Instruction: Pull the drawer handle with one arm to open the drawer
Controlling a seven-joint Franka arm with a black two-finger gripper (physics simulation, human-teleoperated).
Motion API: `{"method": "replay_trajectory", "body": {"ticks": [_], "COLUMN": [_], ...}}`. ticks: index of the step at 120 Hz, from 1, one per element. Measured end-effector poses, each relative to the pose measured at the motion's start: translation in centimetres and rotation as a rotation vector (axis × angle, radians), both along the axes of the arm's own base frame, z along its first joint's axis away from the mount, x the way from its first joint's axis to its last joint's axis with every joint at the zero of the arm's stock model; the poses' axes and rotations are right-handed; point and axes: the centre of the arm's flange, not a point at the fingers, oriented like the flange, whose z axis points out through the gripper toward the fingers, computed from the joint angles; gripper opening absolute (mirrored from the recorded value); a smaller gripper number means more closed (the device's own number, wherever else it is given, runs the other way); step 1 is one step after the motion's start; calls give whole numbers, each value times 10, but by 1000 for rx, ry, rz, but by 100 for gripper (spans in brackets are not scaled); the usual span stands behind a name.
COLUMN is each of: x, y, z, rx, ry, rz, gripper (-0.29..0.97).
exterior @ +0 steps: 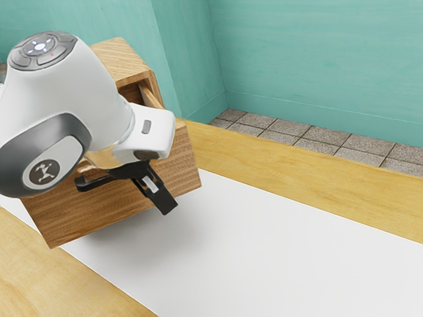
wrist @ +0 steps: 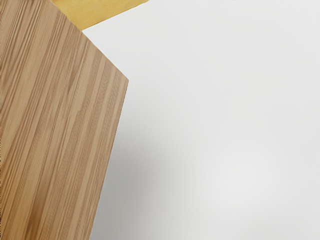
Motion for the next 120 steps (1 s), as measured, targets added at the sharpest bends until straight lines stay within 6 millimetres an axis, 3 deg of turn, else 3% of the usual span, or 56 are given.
{"method": "replay_trajectory", "body": {"ticks": [10, 35, 40, 54, 63, 95, 110, 115, 120], "x": [-1, -4, -4, -5, -5, -3, -5, -6, -7], "y": [-5, -18, -20, -26, -27, -21, -23, -25, -27], "z": [0, -3, -3, -3, -2, 2, 8, 11, 13], "rx": [-9, -36, -41, -54, -57, -47, -78, -100, -121], "ry": [-5, -6, -6, -8, -13, -33, -41, -40, -38], "rz": [10, 32, 37, 45, 54, 94, 112, 123, 137], "gripper": [36, 53, 49, 57, 50, 48, 34, 48, 52]}}
